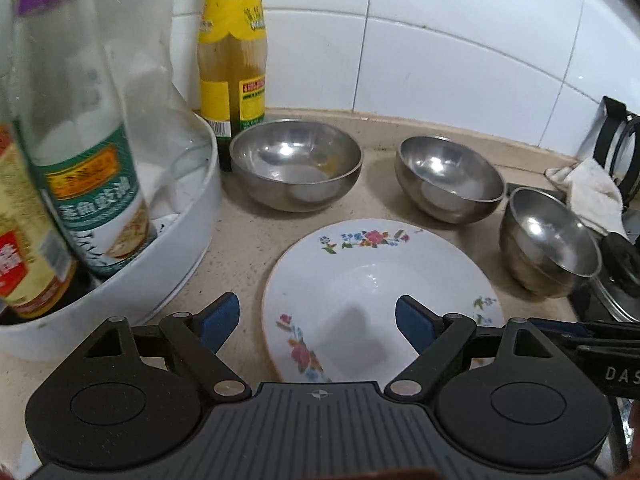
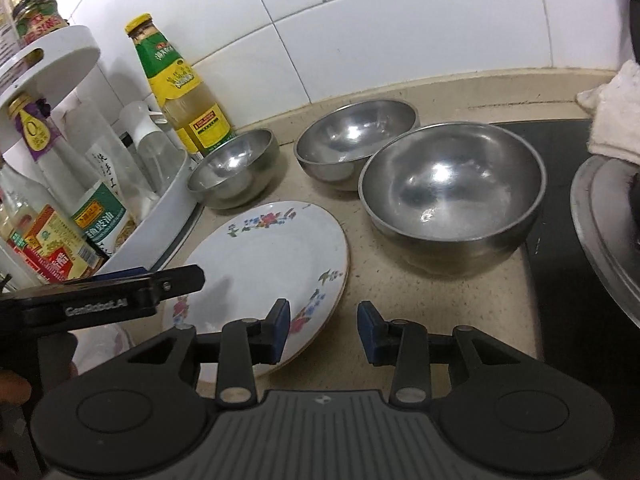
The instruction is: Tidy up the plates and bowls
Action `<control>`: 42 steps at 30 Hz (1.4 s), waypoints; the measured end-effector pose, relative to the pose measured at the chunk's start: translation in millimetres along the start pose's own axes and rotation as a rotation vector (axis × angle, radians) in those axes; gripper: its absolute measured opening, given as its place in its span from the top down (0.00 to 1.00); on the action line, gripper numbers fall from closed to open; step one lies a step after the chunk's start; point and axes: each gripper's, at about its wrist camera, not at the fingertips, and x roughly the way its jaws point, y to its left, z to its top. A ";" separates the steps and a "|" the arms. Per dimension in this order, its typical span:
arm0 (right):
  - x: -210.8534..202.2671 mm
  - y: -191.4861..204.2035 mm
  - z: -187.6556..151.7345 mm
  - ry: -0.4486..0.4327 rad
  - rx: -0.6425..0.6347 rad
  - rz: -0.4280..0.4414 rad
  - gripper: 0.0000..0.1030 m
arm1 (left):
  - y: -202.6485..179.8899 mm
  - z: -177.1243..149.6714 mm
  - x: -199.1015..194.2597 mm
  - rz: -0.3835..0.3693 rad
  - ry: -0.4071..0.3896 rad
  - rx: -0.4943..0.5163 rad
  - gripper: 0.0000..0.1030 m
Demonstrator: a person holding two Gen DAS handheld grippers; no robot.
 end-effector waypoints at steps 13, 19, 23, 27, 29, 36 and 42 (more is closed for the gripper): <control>21.9 -0.6 7.6 0.038 -0.005 0.038 0.73 | 6.5 8.8 39.7 -0.043 0.073 0.003 0.27; 23.2 -2.8 8.6 0.031 -0.013 0.031 0.79 | 5.2 9.0 41.0 -0.024 0.063 0.013 0.32; 19.2 -2.5 5.1 0.028 -0.022 0.028 0.79 | 8.7 7.6 35.0 -0.028 0.069 -0.005 0.39; 9.9 -6.2 0.7 0.044 -0.019 0.026 0.80 | 4.9 1.3 26.6 -0.052 0.080 -0.012 0.40; 1.5 -10.5 -3.7 0.051 -0.013 0.017 0.80 | -2.7 -4.7 20.6 -0.070 0.084 0.005 0.40; -32.2 -31.0 -24.1 0.062 0.014 -0.001 0.79 | -27.8 -18.8 8.6 -0.144 0.112 0.098 0.30; -39.9 -28.4 -36.7 0.019 -0.016 -0.018 0.72 | -30.1 -20.9 17.1 -0.073 0.095 0.113 0.12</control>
